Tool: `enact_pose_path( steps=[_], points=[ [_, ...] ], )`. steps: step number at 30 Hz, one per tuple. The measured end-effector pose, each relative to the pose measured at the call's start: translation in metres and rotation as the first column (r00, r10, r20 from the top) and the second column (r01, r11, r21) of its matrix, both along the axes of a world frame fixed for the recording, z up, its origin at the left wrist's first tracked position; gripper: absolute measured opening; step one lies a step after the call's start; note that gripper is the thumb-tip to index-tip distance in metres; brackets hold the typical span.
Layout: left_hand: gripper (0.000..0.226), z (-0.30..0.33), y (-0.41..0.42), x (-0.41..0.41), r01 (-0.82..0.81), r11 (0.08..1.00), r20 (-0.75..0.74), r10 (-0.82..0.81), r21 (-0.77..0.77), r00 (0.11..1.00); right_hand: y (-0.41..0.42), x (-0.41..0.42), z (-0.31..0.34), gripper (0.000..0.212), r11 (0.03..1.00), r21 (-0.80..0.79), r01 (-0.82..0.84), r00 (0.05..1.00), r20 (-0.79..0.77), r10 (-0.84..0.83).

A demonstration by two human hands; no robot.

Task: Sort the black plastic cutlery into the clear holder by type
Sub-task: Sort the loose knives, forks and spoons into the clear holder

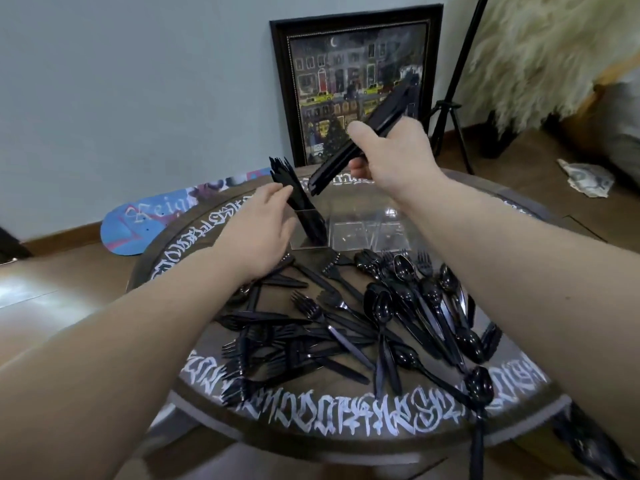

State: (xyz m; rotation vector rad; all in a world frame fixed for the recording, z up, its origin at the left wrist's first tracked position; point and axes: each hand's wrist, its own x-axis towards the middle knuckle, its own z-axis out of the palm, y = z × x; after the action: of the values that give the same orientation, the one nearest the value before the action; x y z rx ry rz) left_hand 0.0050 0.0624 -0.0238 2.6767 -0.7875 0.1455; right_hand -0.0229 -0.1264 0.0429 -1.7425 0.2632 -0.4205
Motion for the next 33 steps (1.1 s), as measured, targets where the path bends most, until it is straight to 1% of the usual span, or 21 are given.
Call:
enact_pose_path(
  steps=[3,5,8,10,12,13,15,17,19,21,23,25,31,33],
  points=[
    [0.058,-0.018,0.003,0.011,0.005,0.992,-0.064,0.003,0.128,0.998,0.005,0.028,-0.008,0.015,0.971,-0.24,-0.009,1.0,-0.001,0.009],
    [0.059,-0.027,0.002,0.015,0.008,0.989,-0.096,0.006,0.148,0.995,0.008,0.044,-0.019,0.017,0.924,-0.378,-0.049,0.998,-0.059,0.029],
    [0.055,-0.032,0.002,0.02,0.014,0.995,-0.084,-0.005,0.101,0.996,0.015,0.06,-0.035,0.03,0.849,-0.508,-0.141,0.984,-0.169,0.062],
    [0.05,-0.033,0.003,0.021,-0.003,0.998,-0.075,0.007,0.058,0.997,0.02,0.065,-0.041,0.034,0.78,-0.592,-0.203,0.969,-0.234,0.075],
    [0.05,-0.034,0.005,0.022,-0.014,0.999,-0.081,0.017,0.038,0.997,0.023,0.066,-0.044,0.038,0.701,-0.669,-0.248,0.959,-0.27,0.081],
    [0.053,-0.034,0.005,0.022,-0.01,0.999,-0.085,0.012,0.034,0.996,0.025,0.066,-0.046,0.041,0.68,-0.685,-0.259,0.957,-0.276,0.086],
    [0.059,-0.036,0.006,0.021,0.0,0.999,-0.095,0.003,0.032,0.995,0.025,0.063,-0.049,0.046,0.69,-0.671,-0.271,0.955,-0.276,0.107],
    [0.061,-0.035,0.008,0.017,-0.009,0.999,-0.097,0.012,0.032,0.995,0.022,0.058,-0.052,0.053,0.738,-0.621,-0.264,0.957,-0.265,0.118],
    [0.062,-0.034,0.011,0.01,-0.008,1.0,-0.085,0.01,0.017,0.996,0.018,0.049,-0.053,0.059,0.796,-0.562,-0.223,0.968,-0.228,0.11],
    [0.062,-0.032,0.013,-0.003,0.006,1.0,-0.083,-0.007,-0.012,0.997,0.015,0.031,-0.053,0.062,0.835,-0.526,-0.165,0.981,-0.173,0.085],
    [0.061,-0.029,0.014,-0.026,0.013,1.0,-0.08,-0.015,-0.019,0.997,0.015,0.001,-0.049,0.056,0.845,-0.522,-0.114,0.991,-0.115,0.062],
    [0.06,-0.024,0.014,-0.057,0.02,1.0,-0.07,-0.022,-0.02,0.997,0.016,-0.043,-0.044,0.045,0.836,-0.541,-0.09,0.995,-0.09,0.049],
    [0.053,-0.011,0.024,-0.178,0.062,0.993,-0.108,-0.073,-0.101,0.991,0.027,-0.2,-0.044,0.017,0.872,-0.472,-0.132,0.98,-0.197,0.042],
    [0.049,-0.015,0.028,-0.218,0.065,0.989,-0.125,-0.081,-0.13,0.989,0.033,-0.247,-0.048,0.01,0.867,-0.478,-0.145,0.974,-0.222,0.041]
  ],
)
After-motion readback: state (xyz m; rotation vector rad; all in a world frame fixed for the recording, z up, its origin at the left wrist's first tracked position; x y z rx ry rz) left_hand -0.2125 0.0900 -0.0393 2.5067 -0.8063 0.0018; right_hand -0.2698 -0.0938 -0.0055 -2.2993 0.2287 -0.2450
